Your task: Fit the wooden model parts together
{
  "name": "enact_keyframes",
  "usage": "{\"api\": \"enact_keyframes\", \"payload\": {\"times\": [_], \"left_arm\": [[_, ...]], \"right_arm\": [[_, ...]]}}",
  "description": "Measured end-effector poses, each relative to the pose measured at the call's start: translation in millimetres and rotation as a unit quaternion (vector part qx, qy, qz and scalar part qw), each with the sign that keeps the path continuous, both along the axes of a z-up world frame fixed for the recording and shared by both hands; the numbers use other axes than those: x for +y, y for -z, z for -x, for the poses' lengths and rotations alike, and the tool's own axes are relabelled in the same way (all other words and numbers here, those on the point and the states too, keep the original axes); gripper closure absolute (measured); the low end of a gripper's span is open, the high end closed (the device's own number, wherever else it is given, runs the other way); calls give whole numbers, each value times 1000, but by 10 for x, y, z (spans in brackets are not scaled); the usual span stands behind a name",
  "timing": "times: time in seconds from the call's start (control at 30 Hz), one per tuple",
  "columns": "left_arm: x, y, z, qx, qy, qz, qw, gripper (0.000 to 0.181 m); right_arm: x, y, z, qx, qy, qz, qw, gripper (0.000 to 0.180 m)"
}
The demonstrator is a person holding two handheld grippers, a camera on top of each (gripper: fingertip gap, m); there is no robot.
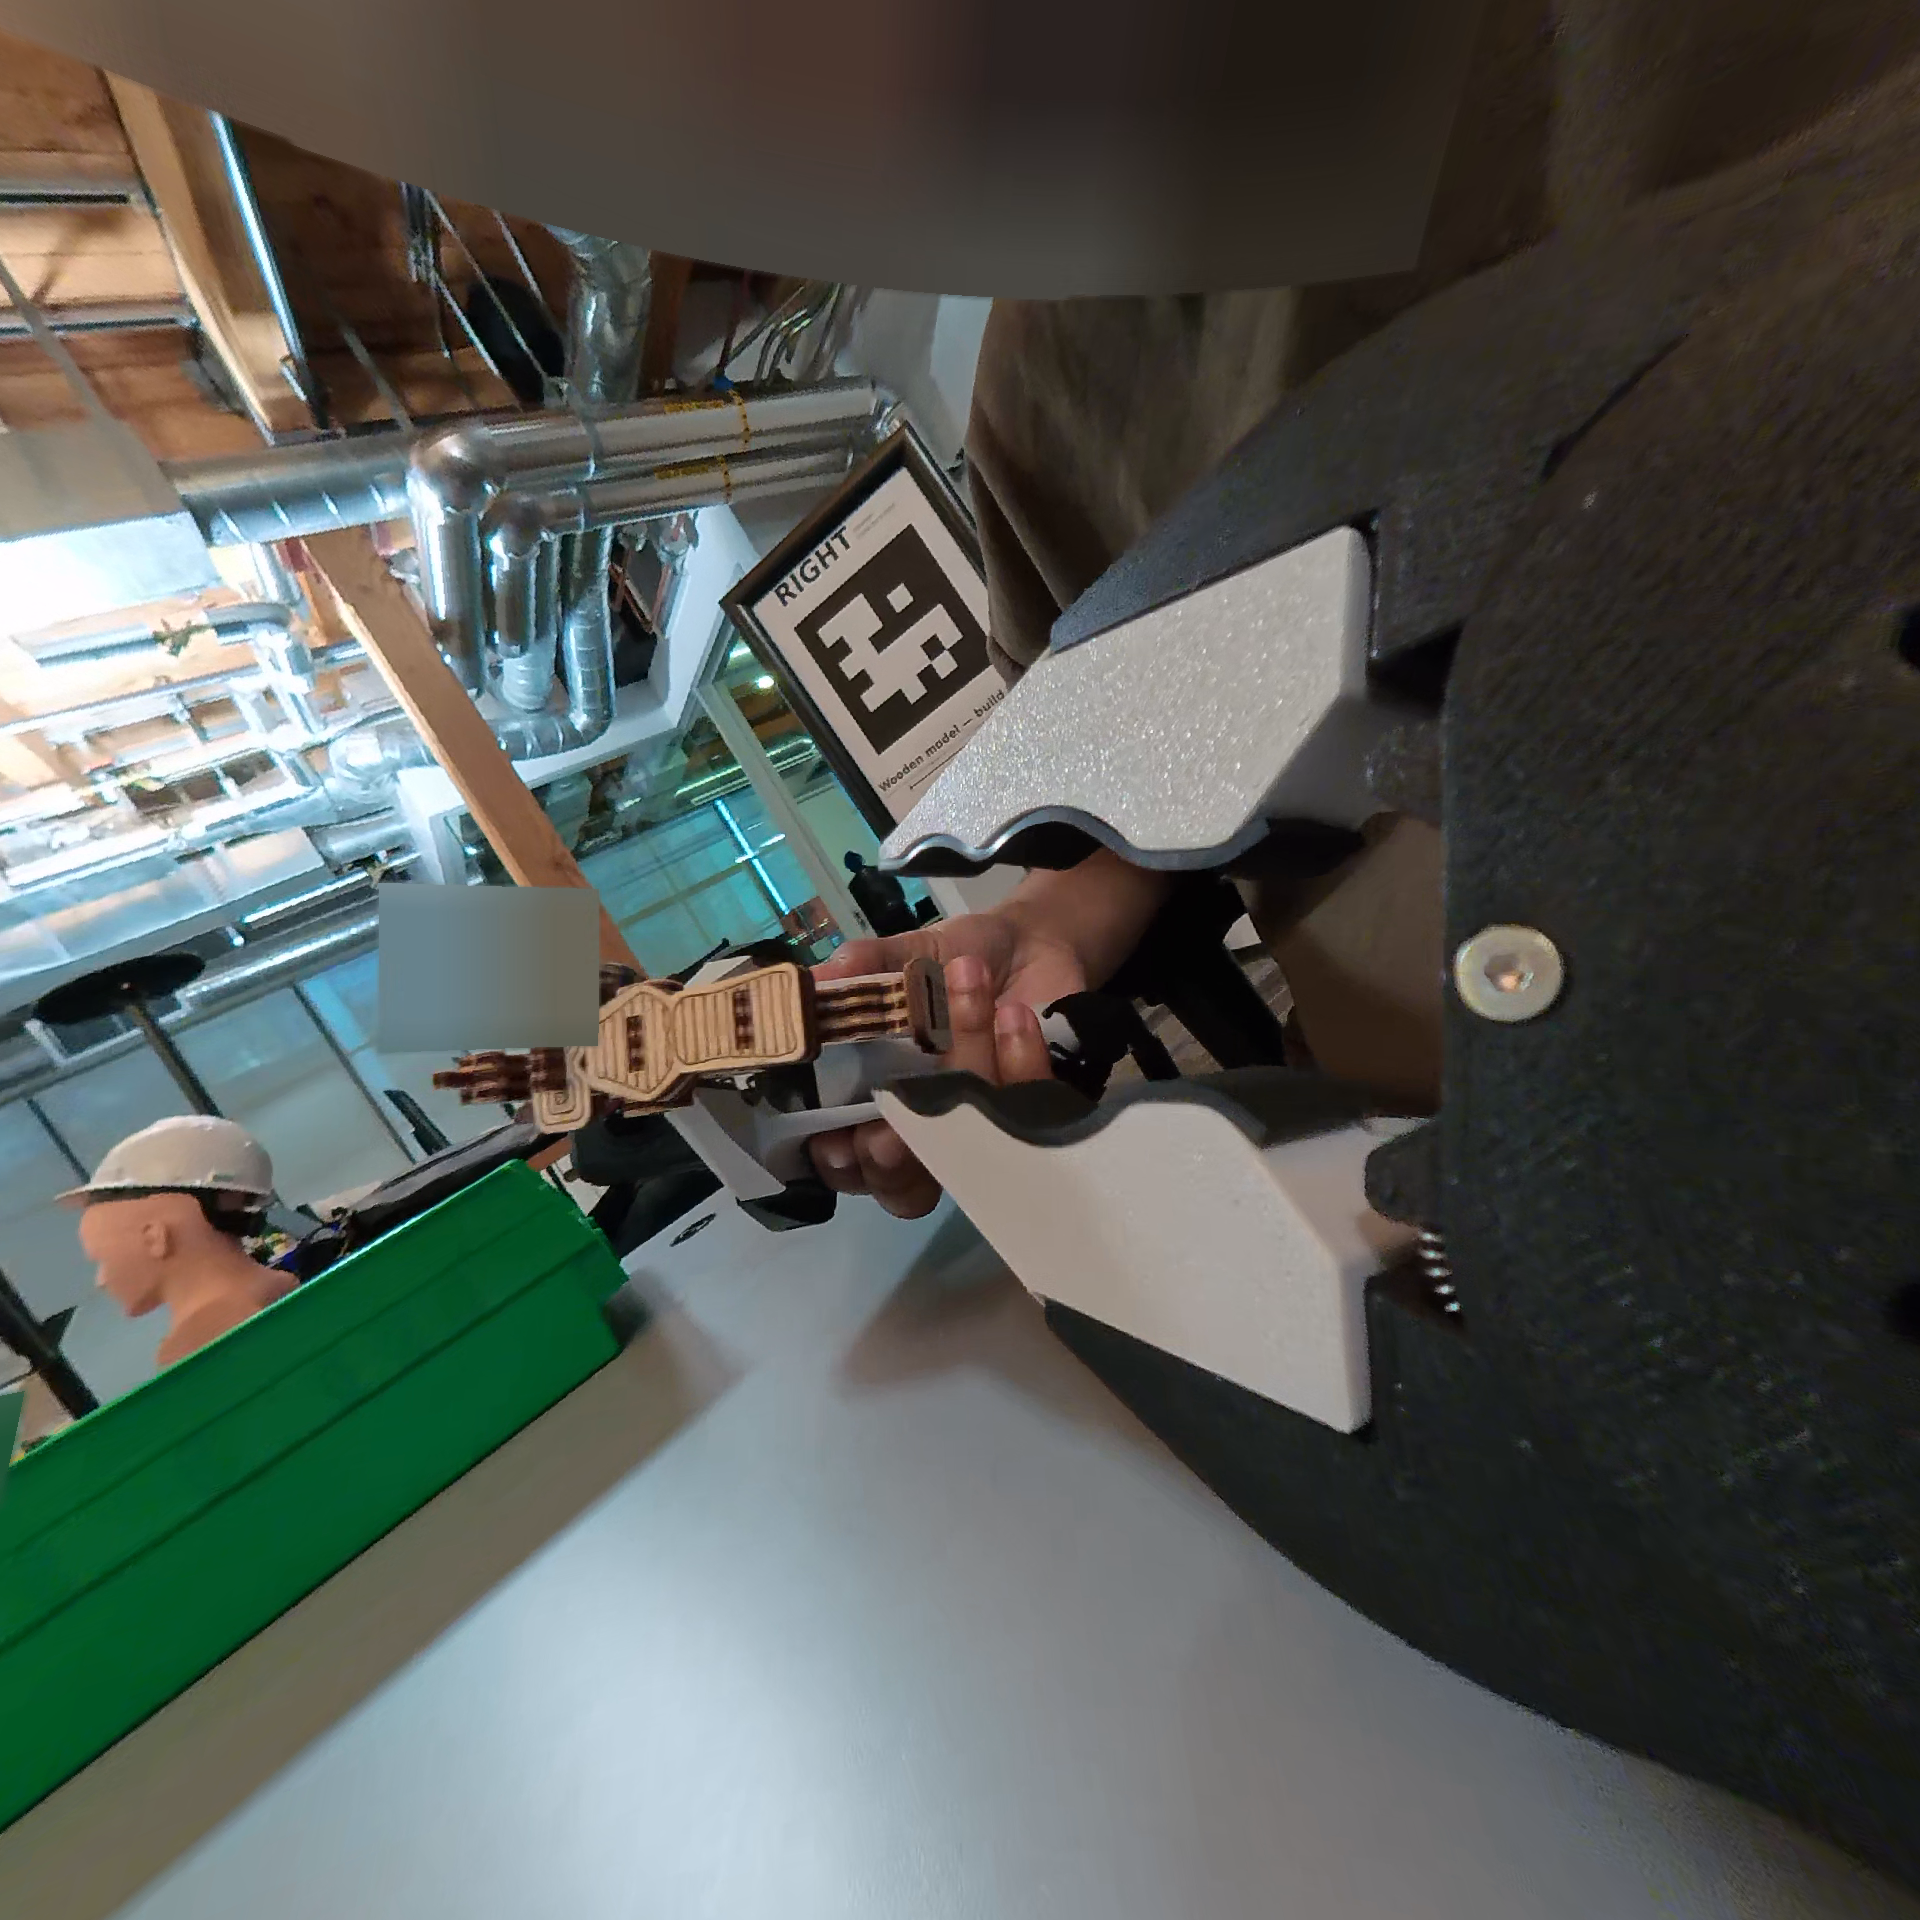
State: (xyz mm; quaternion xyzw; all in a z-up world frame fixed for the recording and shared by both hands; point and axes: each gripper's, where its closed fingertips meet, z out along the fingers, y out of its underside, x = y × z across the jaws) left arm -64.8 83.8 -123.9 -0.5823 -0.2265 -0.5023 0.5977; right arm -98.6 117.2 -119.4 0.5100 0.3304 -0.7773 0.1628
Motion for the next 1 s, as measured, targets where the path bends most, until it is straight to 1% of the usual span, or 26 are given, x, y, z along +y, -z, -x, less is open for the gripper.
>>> {"api": "enact_keyframes", "payload": {"times": [0.2,0.4,0.6,0.8,1.0], "left_arm": [[-46,9,108,-27,-10,1,1000,159],[-43,114,153,-1,-23,40,999,174],[-29,183,179,-1,-33,59,998,175],[-31,175,185,2,-34,57,998,175],[-42,155,217,-2,-42,51,998,175]], "right_arm": [[-37,48,-11,-8,-8,-8,1000,173],[-58,93,-1,-15,-11,-22,1000,173],[-56,147,13,-23,-5,-40,999,173],[-60,138,23,-20,-5,-37,999,172],[-87,108,14,-7,-10,-43,999,163]]}}
